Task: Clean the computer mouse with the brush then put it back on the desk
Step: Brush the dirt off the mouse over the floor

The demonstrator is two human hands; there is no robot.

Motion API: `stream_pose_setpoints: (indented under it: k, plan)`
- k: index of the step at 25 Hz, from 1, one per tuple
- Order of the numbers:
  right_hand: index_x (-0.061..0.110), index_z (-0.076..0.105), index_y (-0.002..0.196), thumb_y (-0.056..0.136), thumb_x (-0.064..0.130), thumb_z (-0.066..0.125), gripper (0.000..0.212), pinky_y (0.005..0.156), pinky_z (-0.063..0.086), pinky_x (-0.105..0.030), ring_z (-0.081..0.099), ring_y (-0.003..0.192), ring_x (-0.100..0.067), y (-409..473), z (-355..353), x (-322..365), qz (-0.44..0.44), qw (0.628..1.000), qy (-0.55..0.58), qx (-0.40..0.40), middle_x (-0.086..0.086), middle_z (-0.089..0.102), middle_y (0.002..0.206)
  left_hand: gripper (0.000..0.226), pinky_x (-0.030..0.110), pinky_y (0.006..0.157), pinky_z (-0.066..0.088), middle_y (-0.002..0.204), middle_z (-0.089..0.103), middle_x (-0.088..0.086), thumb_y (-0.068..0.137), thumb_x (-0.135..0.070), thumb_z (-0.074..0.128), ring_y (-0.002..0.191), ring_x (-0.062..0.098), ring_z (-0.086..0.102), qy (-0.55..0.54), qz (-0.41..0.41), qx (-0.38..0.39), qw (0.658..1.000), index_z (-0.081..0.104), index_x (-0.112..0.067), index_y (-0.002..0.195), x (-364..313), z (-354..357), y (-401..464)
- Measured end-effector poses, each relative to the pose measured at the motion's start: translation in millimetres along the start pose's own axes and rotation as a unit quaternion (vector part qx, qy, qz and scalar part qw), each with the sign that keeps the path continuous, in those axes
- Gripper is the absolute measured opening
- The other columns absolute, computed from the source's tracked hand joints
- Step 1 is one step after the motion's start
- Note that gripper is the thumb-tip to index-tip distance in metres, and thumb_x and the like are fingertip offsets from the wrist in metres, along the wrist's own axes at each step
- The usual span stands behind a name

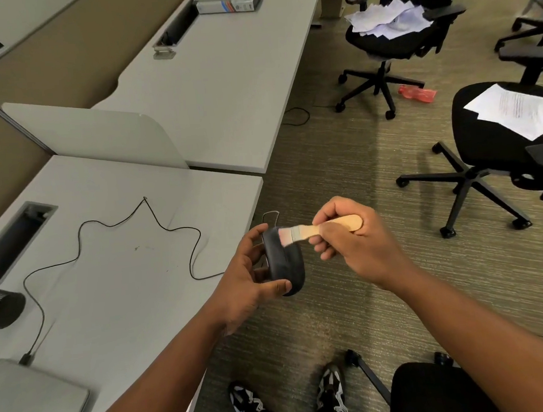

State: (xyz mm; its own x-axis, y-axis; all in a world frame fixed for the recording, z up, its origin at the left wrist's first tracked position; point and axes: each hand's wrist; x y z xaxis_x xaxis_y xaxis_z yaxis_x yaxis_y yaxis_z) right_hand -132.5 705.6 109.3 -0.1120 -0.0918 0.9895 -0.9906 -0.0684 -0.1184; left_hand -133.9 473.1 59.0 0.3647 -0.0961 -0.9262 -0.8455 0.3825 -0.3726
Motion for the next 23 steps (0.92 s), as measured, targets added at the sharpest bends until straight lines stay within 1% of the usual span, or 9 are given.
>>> stream_pose_setpoints:
  k: [1,3,6,9,12,14,18,21,23]
  plan:
    - [0.02,0.071,0.09,0.098,0.006,0.059,0.02,0.068,0.062,-0.041,0.073,0.077,-0.023,0.5,1.6,-0.2,-0.005,1.0,-0.003,0.002,-0.012,0.077,0.085,0.096,0.043,0.091,0.063,0.151,0.052,-0.009,0.081,0.006,0.083,0.127,0.029,0.064,0.011,0.003,-0.001,1.0,0.043,-0.057,0.141,-0.1,0.2,0.1]
    - [0.021,0.072,0.098,0.1,0.011,0.062,0.014,0.073,0.064,-0.043,0.074,0.083,-0.022,1.8,2.7,-0.2,-0.003,0.999,-0.014,0.033,-0.01,0.078,0.091,0.094,0.042,0.093,0.063,0.149,0.055,-0.011,0.08,0.005,0.085,0.125,0.028,0.065,0.034,0.007,-0.006,0.999,0.044,-0.055,0.14,-0.9,-0.1,0.1]
    - [0.017,0.073,0.104,0.1,0.011,0.064,0.011,0.077,0.063,-0.044,0.074,0.086,-0.023,7.7,-8.2,3.4,0.025,0.996,-0.029,0.083,-0.015,0.078,0.096,0.095,0.039,0.089,0.063,0.147,0.056,-0.012,0.08,0.005,0.084,0.122,0.025,0.067,0.064,0.007,-0.014,0.998,0.043,-0.054,0.142,-2.2,-2.5,-0.2]
    - [0.016,0.073,0.105,0.1,0.01,0.064,0.012,0.08,0.063,-0.045,0.075,0.086,-0.027,15.3,-22.0,7.1,0.021,0.995,-0.059,0.079,-0.016,0.078,0.096,0.095,0.034,0.087,0.063,0.144,0.058,-0.016,0.08,0.005,0.085,0.119,0.022,0.068,0.088,0.011,-0.014,0.996,0.044,-0.056,0.141,-2.5,-5.1,-1.1]
    - [0.014,0.075,0.107,0.098,0.013,0.067,0.012,0.078,0.064,-0.036,0.076,0.087,-0.024,17.9,-17.5,10.8,0.0,0.994,-0.049,0.1,-0.015,0.078,0.096,0.098,0.031,0.088,0.062,0.145,0.057,-0.016,0.078,0.003,0.087,0.119,0.021,0.067,0.112,0.014,-0.016,0.993,0.043,-0.056,0.144,-1.4,-5.0,-0.5]
    - [0.016,0.077,0.104,0.097,0.013,0.069,0.011,0.078,0.063,-0.034,0.076,0.088,-0.026,20.7,-12.8,8.1,-0.005,0.992,-0.07,0.108,-0.013,0.078,0.093,0.099,0.03,0.087,0.062,0.146,0.056,-0.017,0.079,0.001,0.087,0.119,0.021,0.066,0.132,0.014,-0.018,0.991,0.041,-0.057,0.145,-1.1,-4.6,-0.1]
    - [0.019,0.077,0.099,0.098,0.009,0.068,0.014,0.081,0.065,-0.04,0.077,0.088,-0.027,25.8,-20.3,5.4,-0.005,0.99,-0.113,0.079,-0.009,0.078,0.088,0.098,0.033,0.088,0.063,0.144,0.057,-0.019,0.078,0.003,0.086,0.12,0.022,0.066,0.148,0.021,-0.018,0.989,0.044,-0.06,0.141,-1.2,-6.8,-0.1]
    - [0.02,0.078,0.101,0.098,0.01,0.068,0.015,0.082,0.064,-0.039,0.076,0.089,-0.027,23.1,-16.0,11.5,-0.027,0.988,-0.103,0.112,-0.01,0.078,0.09,0.101,0.028,0.087,0.062,0.147,0.055,-0.017,0.079,0.003,0.086,0.119,0.017,0.065,0.169,0.019,-0.022,0.985,0.041,-0.064,0.141,-1.7,-8.0,0.5]
    - [0.024,0.077,0.1,0.098,0.01,0.068,0.017,0.082,0.064,-0.044,0.075,0.087,-0.028,24.5,-14.5,10.7,-0.031,0.982,-0.144,0.12,-0.01,0.078,0.088,0.102,0.025,0.083,0.062,0.148,0.053,-0.016,0.08,0.003,0.085,0.118,0.014,0.064,0.182,0.022,-0.017,0.983,0.04,-0.067,0.138,-2.0,-7.2,0.9]
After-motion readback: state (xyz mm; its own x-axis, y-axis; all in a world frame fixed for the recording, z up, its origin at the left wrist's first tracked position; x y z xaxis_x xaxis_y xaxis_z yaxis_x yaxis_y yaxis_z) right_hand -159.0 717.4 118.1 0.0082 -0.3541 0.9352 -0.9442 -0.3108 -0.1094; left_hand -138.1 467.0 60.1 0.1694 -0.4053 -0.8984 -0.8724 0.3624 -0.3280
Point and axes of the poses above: each hand's wrist, its own y-axis towards the middle knuckle, its own z-axis out of the palm, x = y × z
